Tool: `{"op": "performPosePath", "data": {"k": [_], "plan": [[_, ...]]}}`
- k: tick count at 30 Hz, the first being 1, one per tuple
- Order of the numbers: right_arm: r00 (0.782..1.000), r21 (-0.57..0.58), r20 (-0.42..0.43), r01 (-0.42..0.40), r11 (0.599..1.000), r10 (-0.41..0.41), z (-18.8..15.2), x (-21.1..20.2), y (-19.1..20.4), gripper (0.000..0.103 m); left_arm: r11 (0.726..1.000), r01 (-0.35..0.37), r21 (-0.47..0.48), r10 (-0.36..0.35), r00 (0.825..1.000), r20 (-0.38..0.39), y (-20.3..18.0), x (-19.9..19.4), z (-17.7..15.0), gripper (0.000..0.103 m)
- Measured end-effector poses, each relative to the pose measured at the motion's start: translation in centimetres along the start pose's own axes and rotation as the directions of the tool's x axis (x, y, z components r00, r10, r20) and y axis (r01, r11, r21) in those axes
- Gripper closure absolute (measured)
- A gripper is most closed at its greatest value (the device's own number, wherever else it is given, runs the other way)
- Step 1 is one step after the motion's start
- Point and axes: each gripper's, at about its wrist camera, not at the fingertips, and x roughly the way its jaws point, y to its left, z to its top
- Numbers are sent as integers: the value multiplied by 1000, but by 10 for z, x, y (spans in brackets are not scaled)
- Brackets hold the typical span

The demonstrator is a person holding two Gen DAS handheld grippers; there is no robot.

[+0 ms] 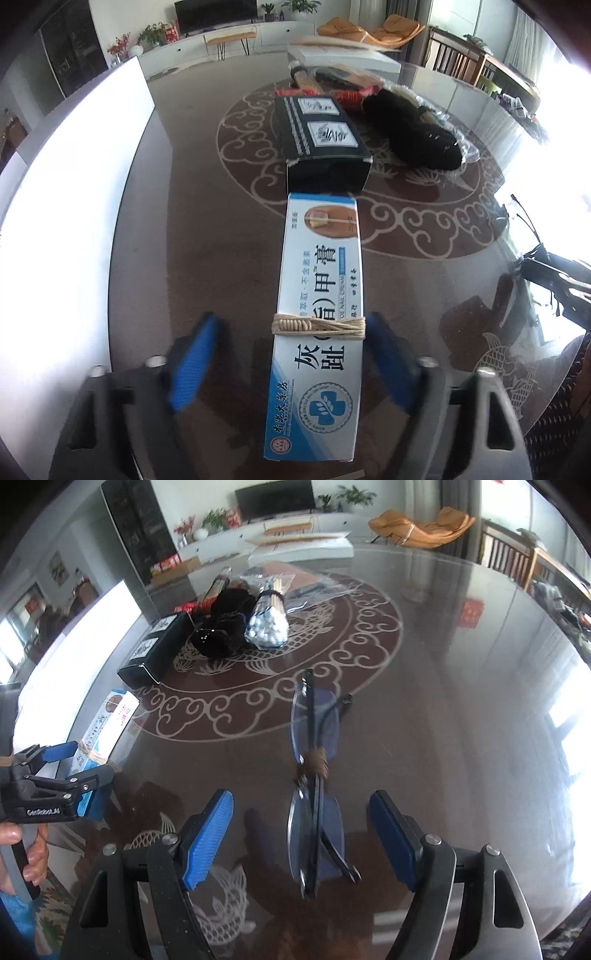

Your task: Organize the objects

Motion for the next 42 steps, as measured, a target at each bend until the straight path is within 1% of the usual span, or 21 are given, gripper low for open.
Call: {"op": "performPosePath", "data": {"k": [1,2,4,6,9,13,17,20,24,27,30,31,32,33,35,36,37,38,40,41,42], "plan": [[1000,-12,2,16,1000,-16,4,0,1,64,1000,-4,16,4,1000,8,-3,-3,-1,60],[1000,-14,-8,15,1000,-15,7,1,1,87,1000,-16,24,16,1000,16,-5,-5,-2,60],[1000,-5,-14,-6,1000,6,8,0,-2,90,1000,2,18,-3,999,35,-6,-9,-8,60],[1000,-4,-11,-17,1000,17,7,-7,-4,90,998,70,-6,-69,996,59,-4,-18,-15,60],[994,48,3,-109,993,109,4,-26,-4,90,991,127,-31,-123,987,99,1,-34,-23,60],[979,65,32,-201,977,199,10,-50,12,90,973,210,-94,-192,967,168,20,-66,-23,60],[952,18,64,-300,954,298,29,-72,58,90,949,261,-179,-208,940,271,64,-114,-19,60],[911,-64,71,-401,914,405,48,-86,115,90,938,232,-259,-137,931,339,112,-151,-23,60],[828,-214,16,-544,811,560,72,-102,217,90,911,84,-403,60,941,333,186,-177,-38,60],[773,-282,-30,-615,736,634,81,-102,287,90,857,-34,-515,190,949,253,234,-177,-57,59],[731,-288,-73,-667,688,678,79,-85,341,89,782,-194,-592,304,948,90,270,-159,-76,58],[742,-291,-97,-659,694,664,77,-74,356,86,762,-239,-602,332,942,46,276,-155,-81,58],[763,-292,-125,-639,712,634,74,-63,368,81,748,-264,-609,349,937,22,280,-152,-86,58],[770,-285,-145,-633,720,621,71,-53,372,78,741,-264,-617,352,936,22,283,-152,-90,57],[773,-269,-141,-631,728,618,69,-46,366,76,740,-240,-628,345,937,48,281,-154,-91,47],[778,-270,-124,-624,734,616,68,-46,359,74,741,-228,-631,346,936,67,277,-156,-90,35],[788,-275,-92,-608,745,609,68,-48,346,61,747,-217,-628,345,934,89,273,-158,-87,33],[798,-276,-63,-591,758,599,69,-50,334,40,762,-198,-617,336,935,116,264,-160,-81,33],[825,-269,34,-536,801,564,69,-56,294,24,808,-148,-571,294,940,173,238,-163,-62,33],[839,-265,72,-505,821,540,69,-56,275,22,839,-111,-533,258,943,210,219,-164,-52,33],[862,-260,117,-453,853,494,69,-53,249,22,862,-81,-501,224,946,233,204,-164,-42,33]]}}
